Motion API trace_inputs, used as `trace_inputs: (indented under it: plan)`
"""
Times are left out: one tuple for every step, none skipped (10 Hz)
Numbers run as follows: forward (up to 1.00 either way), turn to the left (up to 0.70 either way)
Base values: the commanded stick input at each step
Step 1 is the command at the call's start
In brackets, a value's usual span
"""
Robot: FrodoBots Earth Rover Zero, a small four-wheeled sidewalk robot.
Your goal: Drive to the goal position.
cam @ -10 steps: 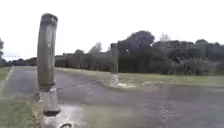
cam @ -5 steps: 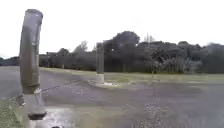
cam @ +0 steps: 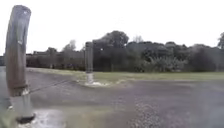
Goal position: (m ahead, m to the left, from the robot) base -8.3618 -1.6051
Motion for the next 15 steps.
trace_inputs:
  plan:
    - [0.30,0.00]
    - [0.30,0.00]
    - [0.30,0.00]
    - [0.30,0.00]
    - [0.30,0.00]
    - [0.30,0.00]
    - [0.30,0.00]
    - [0.30,0.00]
    - [0.30,0.00]
    - [0.30,0.00]
    - [0.30,0.00]
    - [0.30,-0.21]
    - [0.30,-0.45]
    - [0.30,-0.58]
    - [0.30,-0.60]
